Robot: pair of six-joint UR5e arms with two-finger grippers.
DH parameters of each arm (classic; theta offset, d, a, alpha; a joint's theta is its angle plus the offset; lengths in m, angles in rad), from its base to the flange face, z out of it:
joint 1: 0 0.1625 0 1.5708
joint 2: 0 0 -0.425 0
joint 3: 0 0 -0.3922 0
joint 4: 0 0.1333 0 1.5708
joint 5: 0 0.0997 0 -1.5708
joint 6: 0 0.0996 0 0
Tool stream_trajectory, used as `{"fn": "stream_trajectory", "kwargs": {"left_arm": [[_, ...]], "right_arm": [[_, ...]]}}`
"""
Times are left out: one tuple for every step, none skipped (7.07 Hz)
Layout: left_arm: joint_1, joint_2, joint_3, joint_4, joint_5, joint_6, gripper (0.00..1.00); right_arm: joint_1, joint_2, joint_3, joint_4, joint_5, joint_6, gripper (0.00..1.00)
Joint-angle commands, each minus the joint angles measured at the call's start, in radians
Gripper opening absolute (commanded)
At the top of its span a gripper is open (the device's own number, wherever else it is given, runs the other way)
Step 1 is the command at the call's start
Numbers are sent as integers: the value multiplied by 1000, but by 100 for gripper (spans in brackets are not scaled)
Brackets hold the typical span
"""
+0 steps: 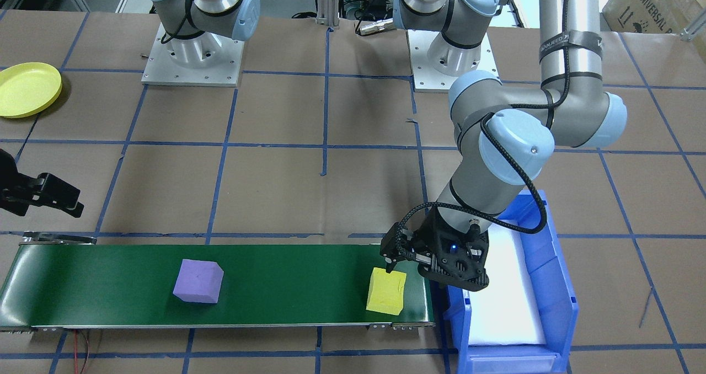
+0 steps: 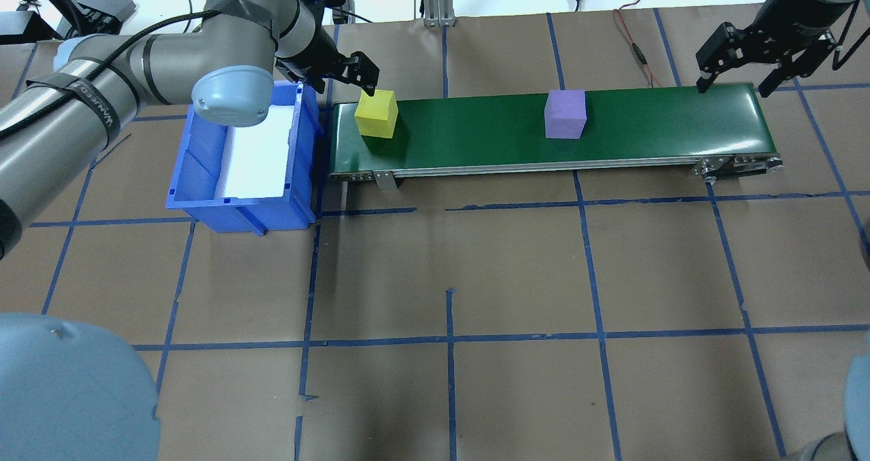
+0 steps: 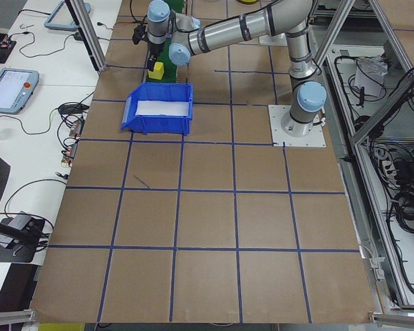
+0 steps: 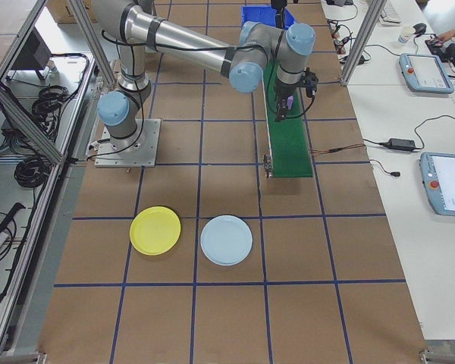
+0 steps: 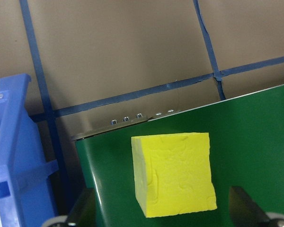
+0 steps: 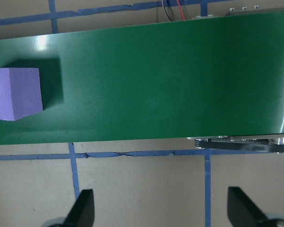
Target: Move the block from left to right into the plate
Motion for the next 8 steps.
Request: {"fn": "stream_trajectory", "kwargs": {"left_arm": [[0,157,18,-205,110,-3,100],[3,234,18,-366,186,-3,100],[9,308,-1,-501,230,-3,100],[6,348,-8,-537,225,-9,100],[-6,362,-11,-567,224,-11,100],[-8,362,-21,-575,222,-11,100],[-3,364,-39,-573,225,1,100],[11,364,-41,-569,227,7,100]], "right_arm": [[-53,50,8,-11,70,-88,100],[-59,76,10,-24,81,-119,100],[-59,97,10,-35,86,-118,100],[-59,108,10,-62,123,-118,100],[-61,114,10,-142,167,-118,100],[-62,117,11,-142,169,-104,100],[-79,131,10,-141,171,-101,100],[-87,136,10,-141,177,-102,100]]}}
